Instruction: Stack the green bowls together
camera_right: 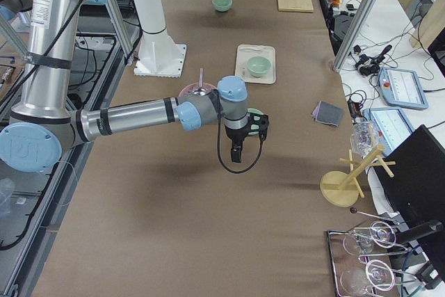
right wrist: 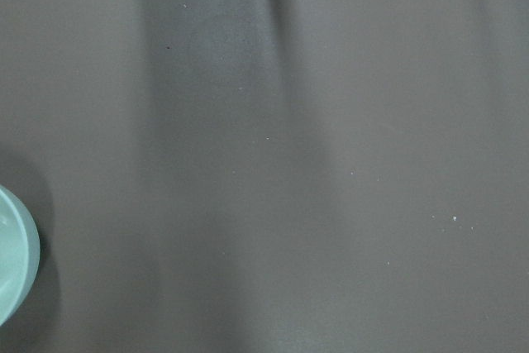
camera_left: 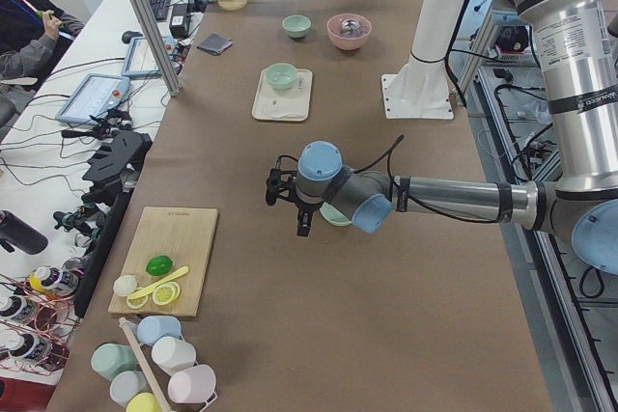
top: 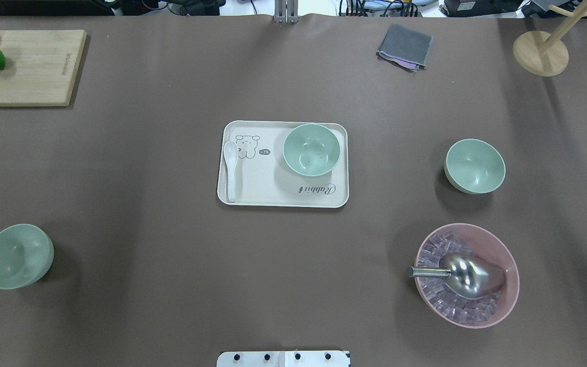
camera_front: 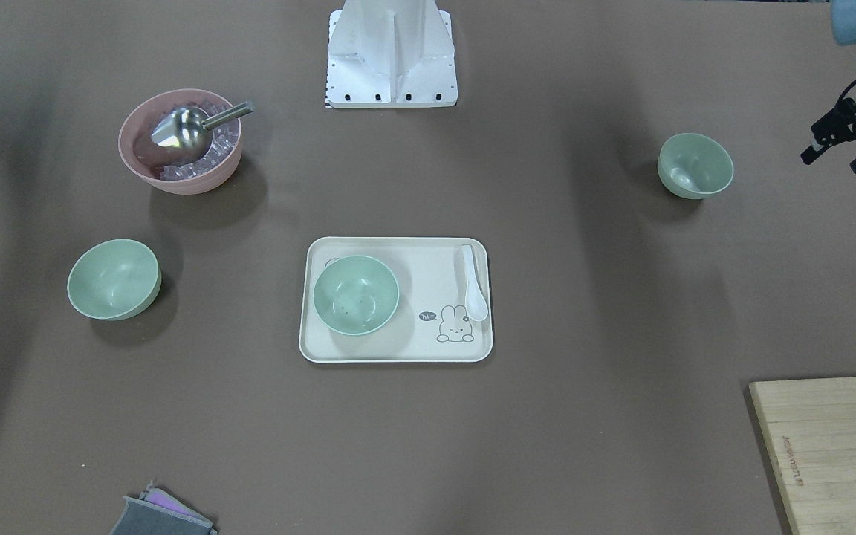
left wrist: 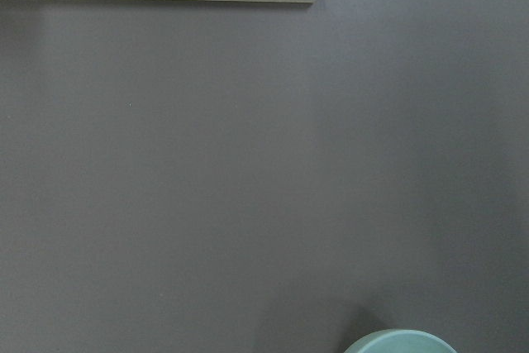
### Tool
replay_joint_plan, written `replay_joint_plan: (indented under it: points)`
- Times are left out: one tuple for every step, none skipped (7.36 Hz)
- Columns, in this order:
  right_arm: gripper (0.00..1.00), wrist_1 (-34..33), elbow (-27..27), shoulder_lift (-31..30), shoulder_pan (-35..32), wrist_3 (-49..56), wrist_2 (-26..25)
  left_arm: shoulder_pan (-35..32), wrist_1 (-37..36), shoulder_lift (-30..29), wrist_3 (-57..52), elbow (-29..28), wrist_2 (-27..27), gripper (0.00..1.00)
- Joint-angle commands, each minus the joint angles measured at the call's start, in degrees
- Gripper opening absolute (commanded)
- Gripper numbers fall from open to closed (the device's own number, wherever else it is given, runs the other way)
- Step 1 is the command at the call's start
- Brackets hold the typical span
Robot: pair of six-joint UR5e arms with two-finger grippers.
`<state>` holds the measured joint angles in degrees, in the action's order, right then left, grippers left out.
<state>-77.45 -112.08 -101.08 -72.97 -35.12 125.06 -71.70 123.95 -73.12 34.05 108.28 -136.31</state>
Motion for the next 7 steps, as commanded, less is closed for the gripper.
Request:
replay_joint_plan:
  points:
    - [0.99, 1.6, -0.4, 0.1, 2.2, -2.9, -1.3, 5.1, 2.0, 2.5, 5.4, 3.2, 2.7, 0.98]
    - [0.99, 1.6, -0.4, 0.2, 2.5, -2.8, -1.3, 8.7, 3.9, 2.5, 9.2, 3.2, 4.5, 0.98]
    - [0.99, 1.6, -0.4, 0.2, 2.6, -2.8, -1.2, 13.0, 5.7, 2.5, 12.0, 3.2, 7.2, 0.98]
    - [1.0, 1.6, -0.4, 0.2, 2.6, -2.7, -1.2, 16.4, 5.7, 2.7, 12.0, 2.9, 10.9, 0.97]
    - [1.0, 1.6, -0.4, 0.2, 2.5, -2.6, -1.2, 17.2, 5.7, 3.3, 11.7, 2.5, 11.7, 0.97]
    - [1.0, 1.6, -0.4, 0.2, 2.6, -2.5, -1.2, 18.1, 5.7, 4.5, 9.6, 2.3, 13.9, 0.97]
    - [1.0, 1.6, -0.4, 0.2, 2.6, -2.5, -1.2, 18.5, 5.7, 4.4, 8.9, 1.0, 14.7, 0.97]
